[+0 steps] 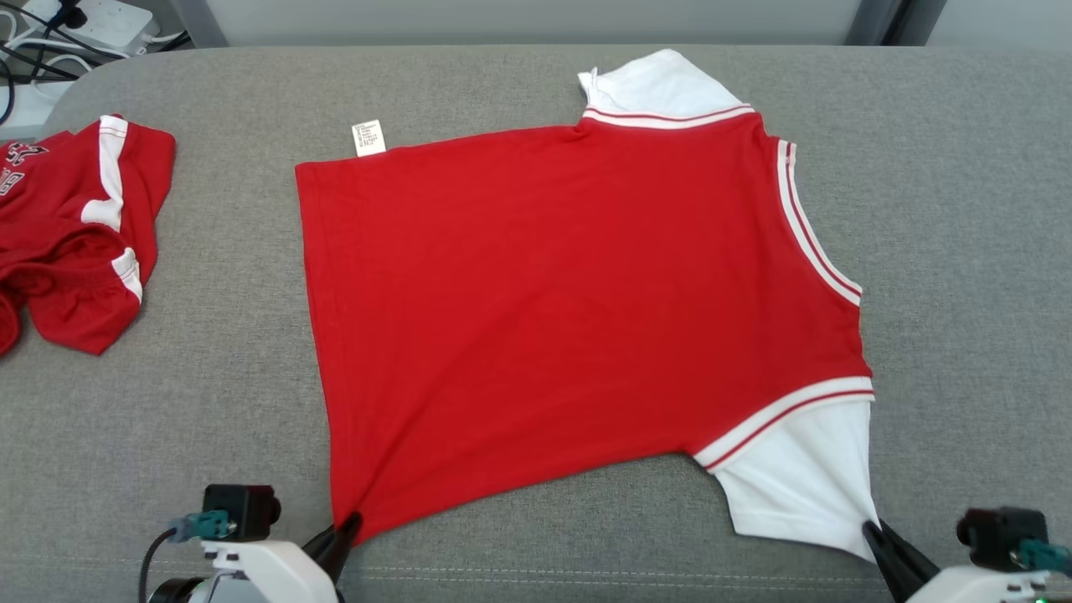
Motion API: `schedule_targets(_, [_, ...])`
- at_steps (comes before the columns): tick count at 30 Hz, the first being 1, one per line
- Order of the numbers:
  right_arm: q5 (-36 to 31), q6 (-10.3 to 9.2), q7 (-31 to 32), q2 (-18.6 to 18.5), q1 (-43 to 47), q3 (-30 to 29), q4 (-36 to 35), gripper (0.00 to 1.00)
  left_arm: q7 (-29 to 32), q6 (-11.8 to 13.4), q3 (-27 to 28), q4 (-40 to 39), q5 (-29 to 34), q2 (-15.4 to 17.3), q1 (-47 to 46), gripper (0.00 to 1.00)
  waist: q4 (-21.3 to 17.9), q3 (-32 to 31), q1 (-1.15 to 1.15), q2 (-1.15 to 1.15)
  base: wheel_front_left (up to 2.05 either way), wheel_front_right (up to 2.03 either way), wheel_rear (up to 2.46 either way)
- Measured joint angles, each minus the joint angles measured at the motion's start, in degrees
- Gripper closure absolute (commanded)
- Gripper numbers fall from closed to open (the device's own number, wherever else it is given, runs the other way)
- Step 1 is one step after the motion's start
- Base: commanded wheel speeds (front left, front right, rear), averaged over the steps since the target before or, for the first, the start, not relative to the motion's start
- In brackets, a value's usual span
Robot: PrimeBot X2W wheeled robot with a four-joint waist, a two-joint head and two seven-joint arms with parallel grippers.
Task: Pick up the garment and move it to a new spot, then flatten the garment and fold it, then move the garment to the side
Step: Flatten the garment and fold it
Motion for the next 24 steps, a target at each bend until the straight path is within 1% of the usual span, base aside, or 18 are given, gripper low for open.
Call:
schedule_targets(1, [0.27,0.0,0.58,1.15,3.04,-1.96,-2.86,1.0,0.59,1.04,0.66,-3.13,-0.45,1.14,2.01,1.0,0.13,-0.15,0.0,0.0,0.0,0.0,0.0])
schedule_targets(6, [0.23,0.0,2.44,5.05,10.49,-6.06,-10.31,1.0,2.56,4.08,3.07,-10.94,-1.71,3.88,6.46,1.0,-0.16,-0.31,0.0,0.0,0.0,0.0,0.0])
schedule_targets(8, [0.26,0.0,3.5,5.61,11.75,-6.42,-11.58,1.0,3.04,4.5,3.53,-12.21,-2.14,4.37,7.28,1.0,-0.33,-0.34,0.0,0.0,0.0,0.0,0.0])
schedule_targets(11, [0.91,0.0,5.43,6.92,14.89,-6.84,-15.8,1.0,4.08,5.78,5.27,-16.31,-3.3,5.78,9.89,1.0,-1.12,-0.43,0.0,0.0,0.0,0.0,0.0])
schedule_targets(13, [2.15,0.0,6.87,7.23,15.37,-6.94,-18.52,1.0,4.89,5.95,6.02,-19.05,-4.17,6.75,10.97,1.0,-1.67,-0.21,0.0,0.0,0.0,0.0,0.0])
schedule_targets(14, [4.26,-0.01,8.31,7.58,14.51,-6.9,-21.04,1.0,6.42,5.92,6.7,-21.69,-5.76,7.4,10.99,1.0,-2.07,0.21,0.0,0.0,0.0,0.0,0.0])
schedule_targets(16, [5.15,-0.01,8.95,7.58,13.48,-6.95,-21.96,1.0,7.14,5.75,6.89,-22.79,-6.32,7.78,10.92,1.0,-2.19,0.45,0.0,0.0,0.0,0.0,0.0])
schedule_targets(18, [7.39,-0.02,10.33,7.22,10.01,-7.17,-23.41,1.0,8.44,5.73,7.28,-24.6,-7.01,8.65,10.37,1.0,-2.22,1.01,0.0,0.0,0.0,0.0,0.0])
schedule_targets(21, [9.15,-0.02,12.5,4.76,2.79,-7.16,-24.48,1.0,10.46,5.63,7.57,-25.91,-7.68,9.29,6.97,1.0,-1.92,1.83,0.0,0.0,0.0,0.0,0.0])
schedule_targets(24, [10.28,-0.02,15.05,2.57,-4.91,-6.56,-23.14,1.0,11.82,4.95,8.03,-25.87,-9.96,9.01,2.3,1.0,-1.71,2.67,0.0,0.0,0.0,0.0,0.0])
